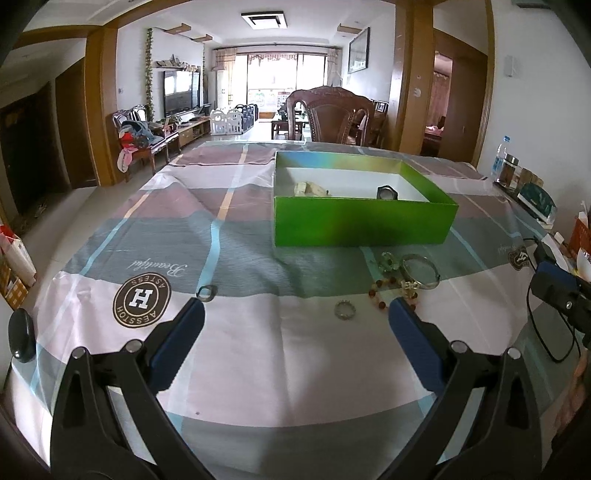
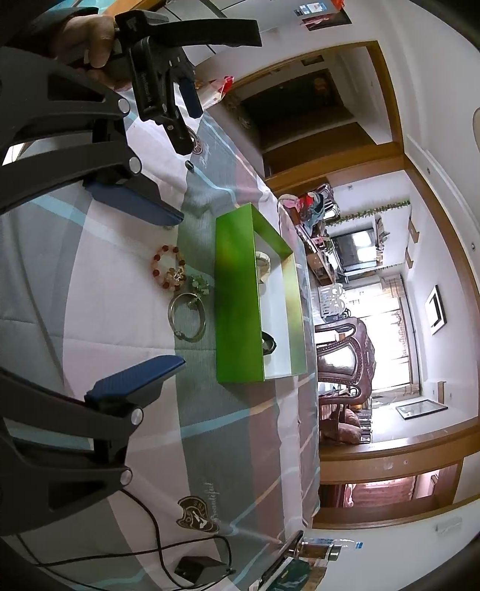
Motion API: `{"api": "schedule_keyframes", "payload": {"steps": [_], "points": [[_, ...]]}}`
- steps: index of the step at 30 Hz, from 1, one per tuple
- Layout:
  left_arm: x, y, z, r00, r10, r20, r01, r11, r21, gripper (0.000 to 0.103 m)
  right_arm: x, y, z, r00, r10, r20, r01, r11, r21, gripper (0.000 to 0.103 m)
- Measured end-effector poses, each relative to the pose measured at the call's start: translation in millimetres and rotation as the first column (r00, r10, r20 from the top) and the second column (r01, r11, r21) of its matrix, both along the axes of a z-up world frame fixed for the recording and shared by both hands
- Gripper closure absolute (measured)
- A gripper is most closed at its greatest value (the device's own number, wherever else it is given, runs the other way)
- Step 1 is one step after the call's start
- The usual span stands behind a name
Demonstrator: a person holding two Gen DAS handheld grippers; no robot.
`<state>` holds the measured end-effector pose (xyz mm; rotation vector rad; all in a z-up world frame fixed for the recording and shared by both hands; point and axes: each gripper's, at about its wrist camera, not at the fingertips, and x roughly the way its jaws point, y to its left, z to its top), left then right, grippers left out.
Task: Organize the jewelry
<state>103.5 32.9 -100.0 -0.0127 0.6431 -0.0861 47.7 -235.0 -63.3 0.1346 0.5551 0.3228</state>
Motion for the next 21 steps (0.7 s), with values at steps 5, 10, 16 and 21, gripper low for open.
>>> {"api": "schedule_keyframes", "payload": {"steps": [5,10,16,21], "points": [[-0.5,0.2,-0.1,1.000,-0.002,0.000,0.002,1.000,-0.004,0.004,0.9,0.4,-0.7,1.000,0.000,-0.006,0.000,1.000,-0.001,0.032],[0.4,0.3,-1.4,1.000,-0.004,-0.005,0.004,1.000,-0.006,0.004,0.7,0.2,-1.5,1.000,0.003,-0.010,-0.003,1.000,0.000,0.032],[1.4,-1.8,-3.6,1.000,-0.016,-0.009,0.016,1.000,-0.003,0.004,4.1,2.3,-7.0,1.000,0.004,-0.024,-0.005,1.000,-0.005,0.032],[1.4,-0.6,-4.6,1.000,-0.019,-0.012,0.019,1.000,-0.004,0.004,4.8,2.0,-7.7,1.000,0.004,-0.029,-0.004,1.000,-0.005,0.032]]}}
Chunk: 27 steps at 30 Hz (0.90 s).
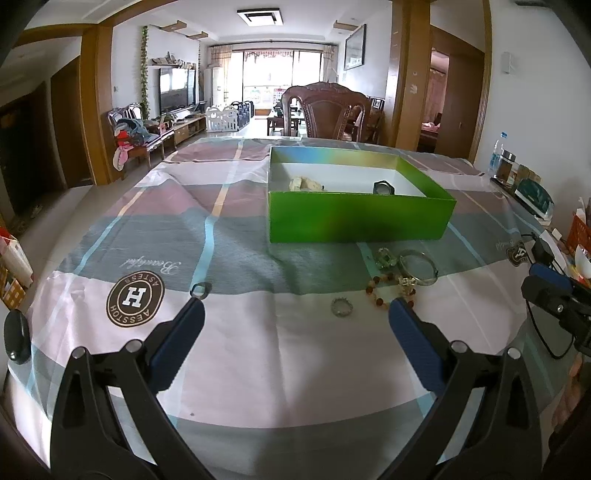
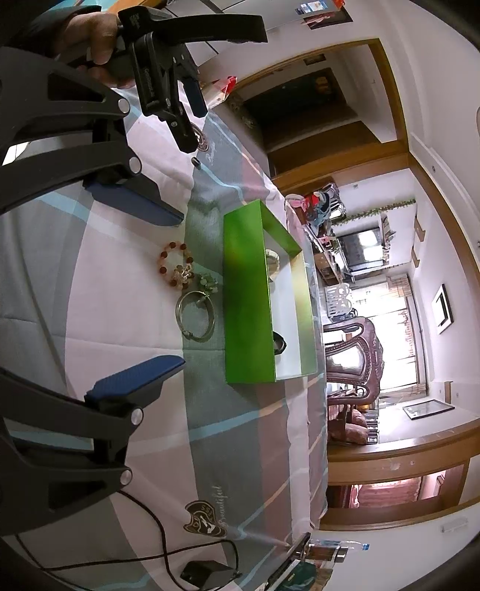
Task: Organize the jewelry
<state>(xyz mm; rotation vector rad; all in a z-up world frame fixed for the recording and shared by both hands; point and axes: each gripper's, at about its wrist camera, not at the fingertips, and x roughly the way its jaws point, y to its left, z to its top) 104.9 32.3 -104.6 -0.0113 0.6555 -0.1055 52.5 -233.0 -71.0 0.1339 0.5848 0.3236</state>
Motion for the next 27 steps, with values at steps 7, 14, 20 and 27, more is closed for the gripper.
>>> {"api": "schedule_keyframes", "payload": {"steps": [7,14,20,27], "points": [[2,-1,-2,1.000,-0.009,-0.004,0.009,1.000,0.001,0.004,4,2,-2,1.000,0.005,-0.011,-0.005,1.000,-0.007,0.032],[4,1,-4,1.000,0.000,-0.011,0.000,1.000,-0.007,0.004,13,8,-6,1.000,0.016,-0.024,-0.016,1.000,-0.019,0.032],[8,5,-6,1.000,-0.002,-0.016,0.001,1.000,-0.014,0.004,34,22,-14,0.997,0.034,-0.063,-0.037,0.998,-0.057,0.032],[13,14,-10,1.000,0.010,-0.026,-0.010,1.000,-0.020,0.004,74,60,-34,0.984,0.089,-0.152,-0.110,0.984,-0.139,0.032]]}}
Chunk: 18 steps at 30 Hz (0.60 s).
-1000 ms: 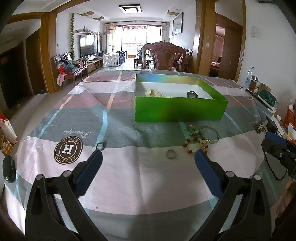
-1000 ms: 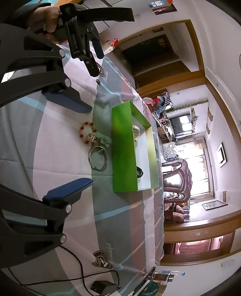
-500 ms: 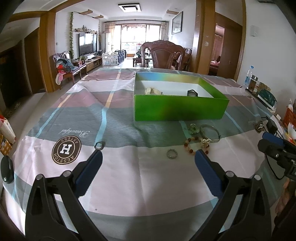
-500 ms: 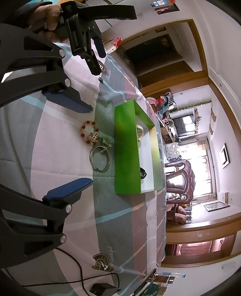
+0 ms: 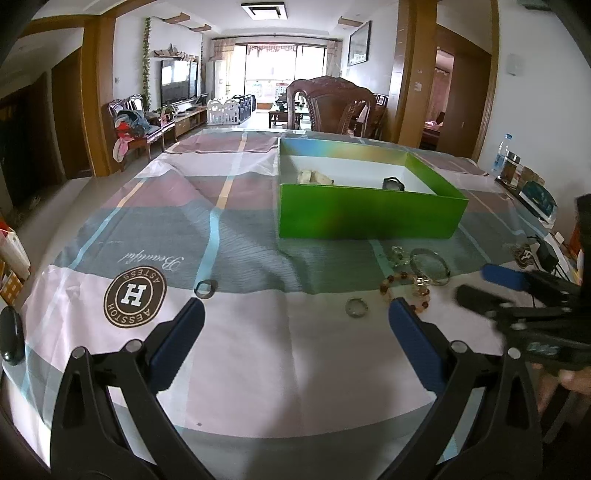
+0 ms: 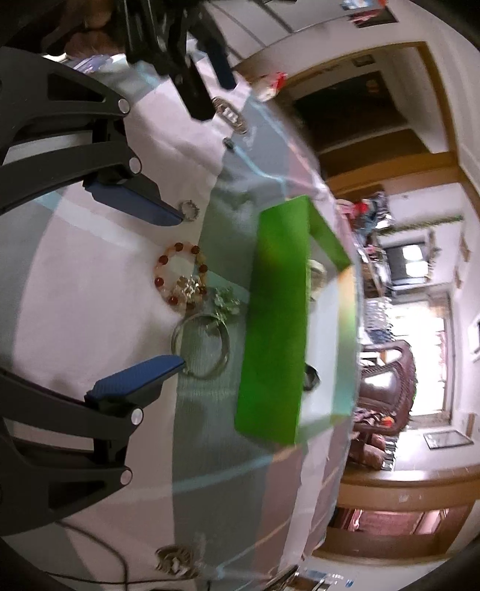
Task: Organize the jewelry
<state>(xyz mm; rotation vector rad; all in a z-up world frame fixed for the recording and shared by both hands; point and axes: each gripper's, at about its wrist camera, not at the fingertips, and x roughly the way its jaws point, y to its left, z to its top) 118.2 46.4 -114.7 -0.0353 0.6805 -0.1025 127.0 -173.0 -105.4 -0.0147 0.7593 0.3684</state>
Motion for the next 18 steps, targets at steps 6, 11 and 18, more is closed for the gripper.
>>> {"api": "schedule_keyframes", "payload": {"steps": [6,11,18], "points": [[2,12,-1,1.000,0.021,-0.002,-0.021,1.000,-0.008,0.004,25,20,-16,0.999,0.019,-0.043,-0.021,0.999,-0.038,0.047],[4,17,-4,1.000,0.028,-0.010,-0.028,1.000,-0.007,0.004,35,25,-23,0.997,0.031,-0.069,-0.035,0.998,-0.053,0.068],[8,20,-6,0.999,0.034,-0.021,-0.034,0.999,-0.005,0.004,35,22,-25,0.996,0.051,-0.079,-0.053,0.998,-0.024,0.082]]}}
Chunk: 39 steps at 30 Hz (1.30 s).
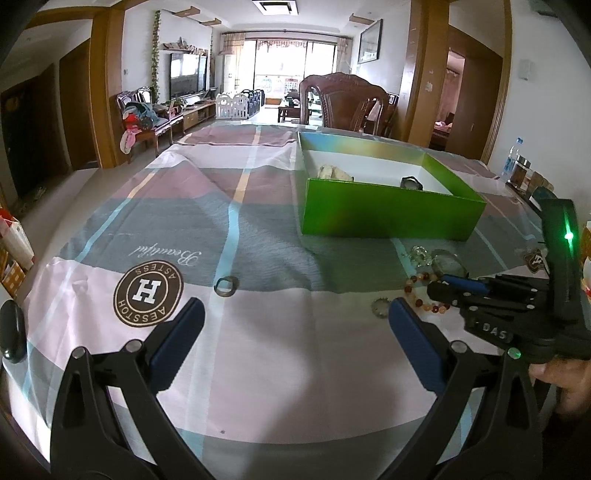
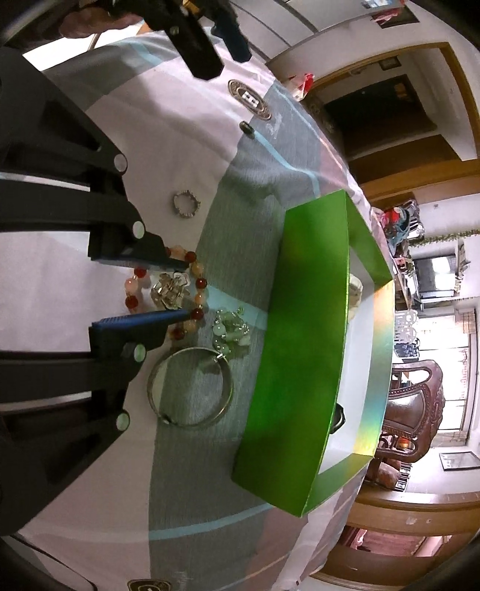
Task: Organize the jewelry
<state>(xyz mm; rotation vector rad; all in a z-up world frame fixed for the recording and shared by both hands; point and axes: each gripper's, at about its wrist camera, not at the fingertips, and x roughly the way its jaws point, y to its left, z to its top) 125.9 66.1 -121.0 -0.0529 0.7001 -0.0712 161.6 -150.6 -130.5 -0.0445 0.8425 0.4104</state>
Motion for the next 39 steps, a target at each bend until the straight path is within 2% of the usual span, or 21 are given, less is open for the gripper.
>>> {"api": "schedule_keyframes", "payload": {"steps": [6,8,10,12,15,21,26,29,30,34,35,36,39], "points": [[14,10,-7,0.999,0.034,-0.018,-0.033,0.999,0.027,0.005,-27,-36,32,0.996,-0.036,0.085,0.024,0.989,0.143,0.082],[25,24,-14,0.998,0.055,-0.042,-0.054,0.998,0.015,0.013,-35,-46,39,0.994,-0.046,0.097,0.030,0.987,0.161,0.082],[39,33,-24,0.993,0.071,-0.090,-0.070,0.997,0.015,0.029,-44,-56,41,0.993,-0.057,0.102,0.040,0.986,0.163,0.082],[52,40,-34,0.987,0.079,-0.138,-0.078,0.997,0.008,0.040,-49,-60,40,0.993,-0.063,0.095,0.047,0.986,0.157,0.082],[61,43,-43,0.980,0.070,-0.187,-0.072,0.997,-0.001,0.048,-53,-62,38,0.994,-0.065,0.088,0.051,0.987,0.154,0.082],[67,49,-42,0.975,0.087,-0.203,-0.094,0.995,-0.025,0.058,-58,-58,38,0.995,-0.046,0.089,0.032,0.987,0.156,0.082],[71,49,-41,0.972,0.103,-0.212,-0.106,0.994,-0.005,0.064,-60,-56,35,0.996,-0.040,0.079,0.027,0.988,0.155,0.082],[73,51,-42,0.972,0.111,-0.208,-0.113,0.994,0.004,0.079,-61,-58,34,0.996,-0.043,0.076,0.031,0.988,0.153,0.082],[73,51,-42,0.972,0.110,-0.209,-0.110,0.994,0.009,0.086,-61,-58,34,0.996,-0.044,0.076,0.032,0.988,0.151,0.082],[72,50,-42,0.975,0.100,-0.200,-0.097,0.995,0.024,0.088,-62,-59,34,0.996,-0.046,0.077,0.034,0.988,0.151,0.082],[71,49,-41,0.976,0.099,-0.195,-0.097,0.995,0.021,0.091,-63,-60,35,0.996,-0.046,0.077,0.034,0.988,0.153,0.082],[68,48,-38,0.979,0.091,-0.182,-0.090,0.996,0.016,0.103,-63,-60,35,0.996,-0.046,0.078,0.034,0.988,0.153,0.082],[51,38,-21,0.989,0.089,-0.118,-0.085,0.996,0.041,0.103,-68,-64,40,0.993,-0.056,0.099,0.039,0.986,0.164,0.082]]}}
